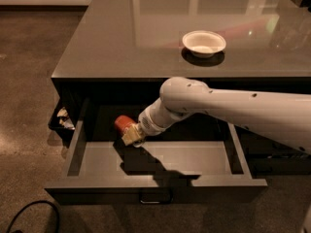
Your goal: Place coke can into top drawer
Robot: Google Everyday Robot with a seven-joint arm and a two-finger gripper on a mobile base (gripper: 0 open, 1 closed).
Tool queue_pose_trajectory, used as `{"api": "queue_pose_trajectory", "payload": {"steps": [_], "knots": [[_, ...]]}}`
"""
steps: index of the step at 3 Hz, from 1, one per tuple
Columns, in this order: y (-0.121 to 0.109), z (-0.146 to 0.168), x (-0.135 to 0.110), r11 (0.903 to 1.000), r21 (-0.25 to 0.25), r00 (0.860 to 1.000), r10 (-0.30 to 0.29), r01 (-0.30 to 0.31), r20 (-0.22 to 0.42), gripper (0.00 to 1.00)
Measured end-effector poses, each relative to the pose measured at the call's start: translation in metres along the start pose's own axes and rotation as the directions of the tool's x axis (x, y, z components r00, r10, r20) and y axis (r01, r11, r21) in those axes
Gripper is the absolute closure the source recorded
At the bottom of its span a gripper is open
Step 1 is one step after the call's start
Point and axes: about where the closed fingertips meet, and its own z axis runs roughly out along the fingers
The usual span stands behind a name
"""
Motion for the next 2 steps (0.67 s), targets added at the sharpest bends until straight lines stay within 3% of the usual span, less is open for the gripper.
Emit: {"api": "queue_pose_trajectory", "payload": {"steps": [2], "knots": [[-0.033, 0.041, 0.000, 0.9908, 0.126, 0.998, 0.054, -0.050, -0.024, 0.58]]}}
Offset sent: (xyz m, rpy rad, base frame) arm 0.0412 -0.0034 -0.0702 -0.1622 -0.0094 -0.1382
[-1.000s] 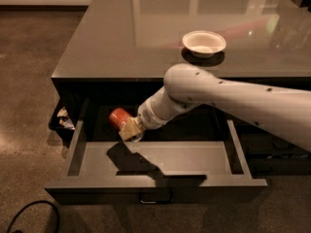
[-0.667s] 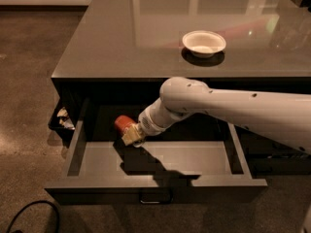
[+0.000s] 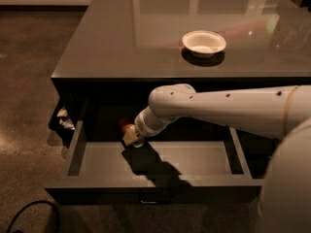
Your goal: Place coke can into top drawer
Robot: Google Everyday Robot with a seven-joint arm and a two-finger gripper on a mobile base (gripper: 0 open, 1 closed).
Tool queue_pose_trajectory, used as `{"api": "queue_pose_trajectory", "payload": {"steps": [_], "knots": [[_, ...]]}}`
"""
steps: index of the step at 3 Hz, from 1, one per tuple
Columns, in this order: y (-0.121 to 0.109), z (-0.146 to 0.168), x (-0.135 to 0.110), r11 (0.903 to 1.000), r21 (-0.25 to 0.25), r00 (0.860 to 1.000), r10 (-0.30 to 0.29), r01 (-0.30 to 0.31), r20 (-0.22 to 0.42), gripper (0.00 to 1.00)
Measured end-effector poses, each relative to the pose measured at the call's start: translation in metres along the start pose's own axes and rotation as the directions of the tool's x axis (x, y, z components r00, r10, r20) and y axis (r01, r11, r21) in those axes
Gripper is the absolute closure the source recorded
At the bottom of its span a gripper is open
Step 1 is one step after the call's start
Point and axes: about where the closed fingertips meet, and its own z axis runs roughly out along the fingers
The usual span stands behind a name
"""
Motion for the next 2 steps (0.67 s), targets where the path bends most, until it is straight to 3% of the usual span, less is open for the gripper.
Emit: {"api": "queue_pose_trajectory", "payload": {"steps": [2], "knots": [[-0.0083, 0.0147, 0.0034, 0.9996, 0.024, 1.000, 0.016, -0.016, -0.019, 0.11]]}}
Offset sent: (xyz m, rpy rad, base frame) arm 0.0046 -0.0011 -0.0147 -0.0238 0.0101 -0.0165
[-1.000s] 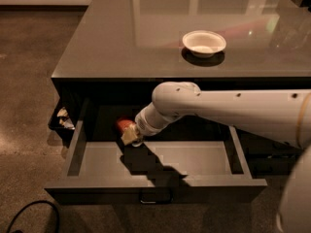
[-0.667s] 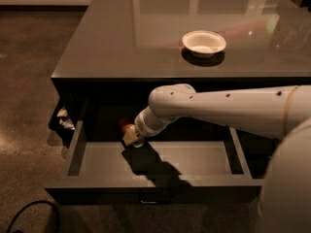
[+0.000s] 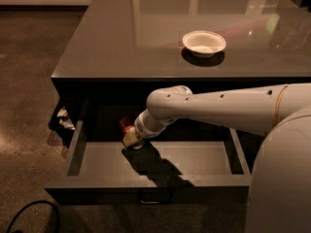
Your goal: Place coke can into top drawer
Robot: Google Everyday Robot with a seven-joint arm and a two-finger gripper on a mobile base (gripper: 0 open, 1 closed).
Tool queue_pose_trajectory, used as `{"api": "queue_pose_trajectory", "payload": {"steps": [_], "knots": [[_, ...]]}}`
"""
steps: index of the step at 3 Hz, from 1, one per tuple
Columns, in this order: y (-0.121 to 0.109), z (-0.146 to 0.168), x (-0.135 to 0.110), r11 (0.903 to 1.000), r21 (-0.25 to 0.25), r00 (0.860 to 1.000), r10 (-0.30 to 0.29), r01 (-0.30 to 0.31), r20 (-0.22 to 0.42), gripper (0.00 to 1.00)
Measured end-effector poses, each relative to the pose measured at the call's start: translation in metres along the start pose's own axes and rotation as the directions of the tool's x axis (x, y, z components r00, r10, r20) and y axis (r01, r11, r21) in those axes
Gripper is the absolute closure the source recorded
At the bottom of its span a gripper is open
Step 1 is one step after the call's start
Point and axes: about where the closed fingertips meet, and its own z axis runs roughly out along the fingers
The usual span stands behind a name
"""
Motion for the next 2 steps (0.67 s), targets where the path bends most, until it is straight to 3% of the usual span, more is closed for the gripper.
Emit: {"api": "queue_pose_trajectory", "payload": {"steps": [1, 2], "knots": [[0.0000, 0.0000, 0.0000, 1.0000, 0.000, 1.000, 0.000, 0.000, 0.000, 0.00], [0.0000, 0.0000, 0.0000, 1.0000, 0.000, 1.000, 0.000, 0.000, 0.000, 0.00]]}}
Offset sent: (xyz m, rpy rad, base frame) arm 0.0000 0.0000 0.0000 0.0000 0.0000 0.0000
